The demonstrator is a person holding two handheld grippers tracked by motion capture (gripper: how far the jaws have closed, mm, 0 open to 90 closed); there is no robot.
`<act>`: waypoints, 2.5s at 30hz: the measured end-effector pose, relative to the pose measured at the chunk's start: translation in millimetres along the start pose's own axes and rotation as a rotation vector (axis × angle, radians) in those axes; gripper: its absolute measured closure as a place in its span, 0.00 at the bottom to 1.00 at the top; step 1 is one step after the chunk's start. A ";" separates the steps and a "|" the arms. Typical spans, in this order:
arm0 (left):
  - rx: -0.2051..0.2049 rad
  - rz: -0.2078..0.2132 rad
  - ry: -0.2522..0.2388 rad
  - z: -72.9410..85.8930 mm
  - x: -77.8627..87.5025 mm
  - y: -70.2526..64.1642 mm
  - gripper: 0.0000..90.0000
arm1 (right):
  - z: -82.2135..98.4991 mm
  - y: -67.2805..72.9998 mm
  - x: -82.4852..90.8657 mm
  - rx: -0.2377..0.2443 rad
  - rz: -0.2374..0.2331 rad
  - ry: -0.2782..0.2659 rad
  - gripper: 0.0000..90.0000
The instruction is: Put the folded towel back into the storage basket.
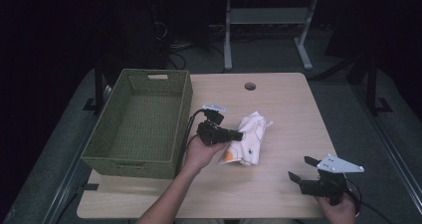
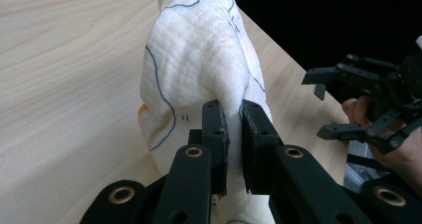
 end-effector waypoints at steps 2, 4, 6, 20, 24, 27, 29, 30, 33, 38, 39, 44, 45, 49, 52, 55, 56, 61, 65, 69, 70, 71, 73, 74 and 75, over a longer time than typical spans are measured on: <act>-0.001 0.003 0.001 -0.8 3.9 0.5 0.92 | 0.2 -0.7 -1.0 0.000 -0.001 0.004 0.22; 0.002 0.006 -0.006 -1.7 6.3 0.3 0.92 | 0.3 -0.3 -1.2 0.001 -0.001 0.005 0.22; 0.003 0.009 -0.007 -2.0 7.2 0.0 0.92 | 0.2 0.0 -0.8 0.002 0.001 0.003 0.22; 0.006 0.020 -0.015 -5.1 25.0 -1.2 0.92 | 0.3 0.5 -1.8 0.002 0.005 0.005 0.22; 0.006 0.026 -0.018 -6.0 30.3 -0.9 0.92 | 0.3 0.0 -2.7 0.005 0.007 0.008 0.22; 0.009 0.030 -0.019 -6.5 33.0 -0.8 0.92 | 0.4 0.2 -2.6 0.006 0.008 0.008 0.22; 0.010 0.037 -0.026 -7.2 36.2 -0.6 0.92 | 0.5 0.5 -2.3 0.004 0.009 0.007 0.22; 0.014 0.038 -0.030 -7.4 37.1 -1.0 0.92 | 0.5 0.5 -2.3 0.004 0.011 0.007 0.22; 0.015 0.032 -0.028 -7.2 39.9 0.1 0.92 | 0.4 0.3 -3.1 0.004 0.010 0.010 0.22; 0.023 0.033 -0.032 -7.6 44.8 2.1 0.92 | 0.6 1.0 -3.8 0.005 0.008 0.012 0.22; 0.026 0.036 -0.035 -8.0 45.9 1.9 0.92 | 0.6 0.9 -3.6 0.004 0.009 0.012 0.22; 0.016 0.042 -0.039 -12.2 51.1 0.4 0.92 | 0.7 0.0 -3.8 -0.001 0.010 0.013 0.21; 0.012 0.042 -0.040 -13.3 52.6 0.4 0.92 | 0.7 0.1 -3.8 0.000 0.009 0.013 0.21; 0.010 0.043 -0.043 -15.7 56.5 -1.2 0.92 | 0.6 0.3 -3.3 0.002 0.010 0.011 0.22; 0.016 0.050 -0.039 -15.3 58.4 -0.4 0.92 | 0.6 -0.2 -3.6 -0.002 0.010 0.012 0.21; 0.020 0.058 -0.043 -15.3 61.3 0.8 0.92 | 1.0 0.2 -4.5 0.004 0.009 0.014 0.21; 0.020 0.058 -0.043 -15.3 61.3 0.8 0.92 | 1.0 0.2 -4.5 0.004 0.009 0.014 0.21; 0.027 0.063 -0.046 -16.1 67.2 1.6 0.92 | 1.1 -0.3 -4.8 0.001 0.012 0.015 0.21; 0.037 0.061 -0.063 -18.1 74.3 3.8 0.92 | 1.3 -0.7 -5.1 -0.002 0.013 0.017 0.21; 0.044 0.060 -0.074 -18.9 81.8 5.5 0.92 | 1.4 -0.2 -4.8 0.001 0.015 0.015 0.21; 0.044 0.060 -0.076 -19.0 83.7 6.0 0.92 | 1.3 -0.3 -4.9 0.000 0.015 0.015 0.21; 0.046 0.058 -0.077 -19.2 85.6 6.6 0.92 | 1.3 -0.5 -5.0 -0.001 0.015 0.016 0.21; 0.050 0.053 -0.086 -19.9 89.4 8.2 0.92 | 1.4 -0.6 -5.4 -0.002 0.016 0.020 0.21; 0.053 0.053 -0.090 -20.1 91.5 9.0 0.92 | 1.4 -0.6 -5.5 0.000 0.016 0.019 0.21; 0.056 0.055 -0.091 -20.2 93.2 9.8 0.92 | 1.3 -0.5 -5.3 0.002 0.015 0.017 0.21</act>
Point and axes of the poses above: each handheld gripper's, and its own axes: x roughly backward along the jaws, z roughly out of its underside, y roughly to its left, the point moved 8 cm from there along -x, roughly forward along the jaws, and after that the axes turned 2 degrees about -x, right-handed, at the moved point
